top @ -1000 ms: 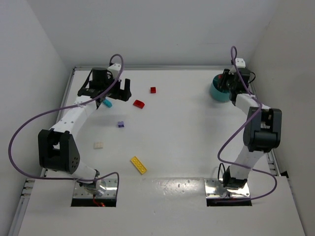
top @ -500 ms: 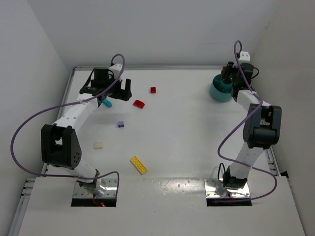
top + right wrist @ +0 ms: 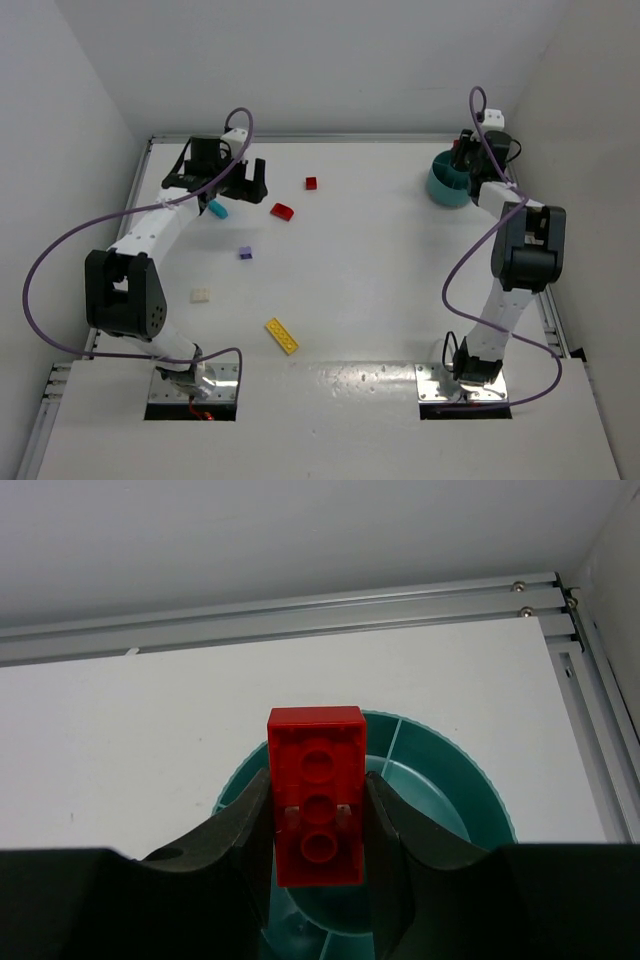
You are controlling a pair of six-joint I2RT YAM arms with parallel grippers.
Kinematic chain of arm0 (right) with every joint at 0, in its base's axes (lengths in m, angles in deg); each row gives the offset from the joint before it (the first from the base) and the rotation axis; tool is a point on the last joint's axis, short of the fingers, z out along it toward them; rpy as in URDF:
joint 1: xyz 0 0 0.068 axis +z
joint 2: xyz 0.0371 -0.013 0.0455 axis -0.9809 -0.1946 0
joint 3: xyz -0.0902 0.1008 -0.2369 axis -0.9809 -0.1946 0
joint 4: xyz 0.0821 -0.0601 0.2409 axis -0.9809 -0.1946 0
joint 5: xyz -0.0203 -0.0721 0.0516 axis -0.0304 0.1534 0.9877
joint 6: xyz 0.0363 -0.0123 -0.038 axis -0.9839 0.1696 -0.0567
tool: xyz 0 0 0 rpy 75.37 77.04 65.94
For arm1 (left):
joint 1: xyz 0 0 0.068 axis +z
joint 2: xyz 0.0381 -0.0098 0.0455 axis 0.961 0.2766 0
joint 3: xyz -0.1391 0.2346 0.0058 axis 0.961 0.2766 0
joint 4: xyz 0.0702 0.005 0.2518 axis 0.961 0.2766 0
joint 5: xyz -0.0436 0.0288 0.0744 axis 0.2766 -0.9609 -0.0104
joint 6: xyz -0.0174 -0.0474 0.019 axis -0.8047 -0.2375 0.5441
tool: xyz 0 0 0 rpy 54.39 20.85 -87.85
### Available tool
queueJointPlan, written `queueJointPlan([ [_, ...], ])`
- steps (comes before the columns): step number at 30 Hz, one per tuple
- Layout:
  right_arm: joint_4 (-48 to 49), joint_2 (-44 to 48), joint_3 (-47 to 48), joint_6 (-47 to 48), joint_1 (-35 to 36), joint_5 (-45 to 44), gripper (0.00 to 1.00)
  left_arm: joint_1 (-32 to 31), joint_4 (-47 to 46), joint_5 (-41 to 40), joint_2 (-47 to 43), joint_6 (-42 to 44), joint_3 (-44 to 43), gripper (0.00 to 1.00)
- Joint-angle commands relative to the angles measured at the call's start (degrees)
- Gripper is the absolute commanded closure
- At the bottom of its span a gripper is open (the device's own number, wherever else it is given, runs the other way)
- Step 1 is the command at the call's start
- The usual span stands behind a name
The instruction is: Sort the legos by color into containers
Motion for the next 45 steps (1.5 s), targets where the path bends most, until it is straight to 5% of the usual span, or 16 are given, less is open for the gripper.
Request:
queueJointPlan([
  [1,4.0,0.0,3.0,0.6,-0.3,-1.2,0.97,0.7,-1.1,1.0,0.0,0.1,-2.5,0.00],
  [9,2.3,-0.5,2.5,0.6,-0.9,-2.5,0.76,0.7,-1.1,1.0,0.5,0.1,-2.5,0.00],
  [13,1.7,0.6,2.0,0.6,-1.4,-1.0,0.49,0.7,-1.1,1.0,1.0,-0.5,-3.0,0.00],
  [17,1.1,3.1,2.0,-0.7,-1.4,1.8,0.38,0.7,-1.1,1.0,1.0,-0.5,-3.0,0.00],
  [23,-1.4,7.3,4.5,-1.9,-1.4,12.6,0.37,0.7,-1.1,1.0,0.4,-0.5,-3.0,0.00],
  [26,-9.2,8.8,7.6,3.8,1.2,28.1,0.47,0.7,-1.1,1.0,-0.8,-0.5,-3.0,0.00],
  [30,-25.2,8.8,9.3,13.3,9.8,35.5,0.50,3.4,-1.1,1.5,-2.7,-2.1,-3.0,0.00],
  [32,-28.3,8.8,7.1,16.3,16.3,36.1,0.50,5.7,-0.6,2.0,-4.1,-4.0,-3.0,0.00],
  [37,-35.3,0.6,10.4,21.8,29.4,36.1,0.24,10.0,5.1,2.0,-5.2,-5.0,-3.5,0.00],
  [45,-31.1,-16.6,26.9,19.2,39.7,26.7,0.23,16.2,11.8,2.0,-8.3,-5.0,-3.0,0.00],
])
